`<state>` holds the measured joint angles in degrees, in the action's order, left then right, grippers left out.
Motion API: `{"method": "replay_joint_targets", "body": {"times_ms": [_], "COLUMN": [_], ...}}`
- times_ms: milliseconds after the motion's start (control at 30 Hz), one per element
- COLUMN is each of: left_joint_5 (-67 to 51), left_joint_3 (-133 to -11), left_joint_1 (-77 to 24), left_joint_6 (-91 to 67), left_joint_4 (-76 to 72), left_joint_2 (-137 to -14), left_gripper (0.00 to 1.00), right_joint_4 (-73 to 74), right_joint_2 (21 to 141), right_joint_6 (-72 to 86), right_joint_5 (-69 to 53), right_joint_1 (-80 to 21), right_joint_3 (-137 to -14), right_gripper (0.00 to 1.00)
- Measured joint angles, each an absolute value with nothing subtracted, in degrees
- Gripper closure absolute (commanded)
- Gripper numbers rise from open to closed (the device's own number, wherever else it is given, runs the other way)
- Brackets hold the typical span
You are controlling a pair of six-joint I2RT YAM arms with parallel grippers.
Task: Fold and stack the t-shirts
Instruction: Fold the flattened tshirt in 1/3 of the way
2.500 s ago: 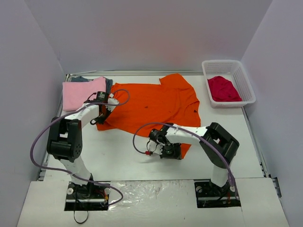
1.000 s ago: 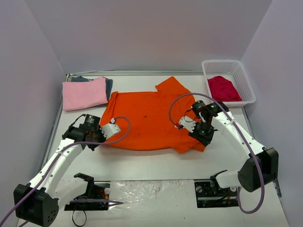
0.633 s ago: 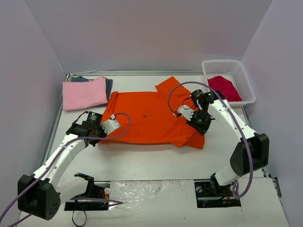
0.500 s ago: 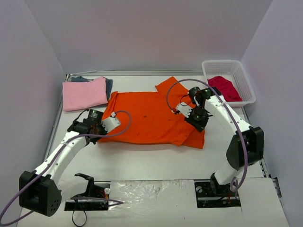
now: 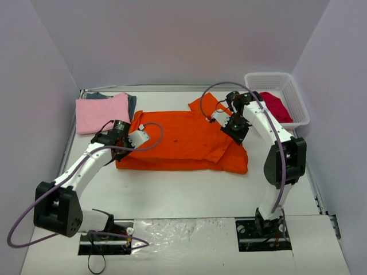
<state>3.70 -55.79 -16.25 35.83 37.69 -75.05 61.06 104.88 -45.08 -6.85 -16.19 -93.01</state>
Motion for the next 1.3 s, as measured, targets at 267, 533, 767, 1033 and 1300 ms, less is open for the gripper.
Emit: {"method": "replay_joint_targets", "body": {"times_ms": [267, 533, 767, 1033, 1300], "left_joint_5": [4.1, 4.7, 5.2, 5.5, 5.5], "left_joint_3": [-58.4, -60.0, -60.5, -61.4, -61.8], "left_joint_1": [-16.1, -16.1, -16.0, -16.0, -16.0], "left_joint_6": [36.1, 36.0, 36.0, 35.7, 34.9], "left_joint_4": [36.1, 34.2, 32.9, 32.2, 30.7], "left_joint_2": [-81.7, -85.4, -88.2, -89.5, -91.0], "left_gripper": [0.98, 0.98, 0.98, 0.98, 0.83], "right_joint_4": [61.3, 61.7, 62.0, 62.0, 61.6], "right_joint_2": [111.7, 118.4, 123.2, 127.1, 128.4], "right_joint_6": [-45.1, -45.1, -45.1, -45.1, -44.4], "right_joint_5": [-6.4, -6.2, -5.9, -5.8, -5.9], "right_joint_1": [-15.4, -15.4, -15.4, -15.1, -14.6], "right_joint_3": [-102.3, -108.5, -112.0, -115.9, -118.0], "right_gripper": [1.00, 1.00, 1.00, 1.00, 0.68]}}
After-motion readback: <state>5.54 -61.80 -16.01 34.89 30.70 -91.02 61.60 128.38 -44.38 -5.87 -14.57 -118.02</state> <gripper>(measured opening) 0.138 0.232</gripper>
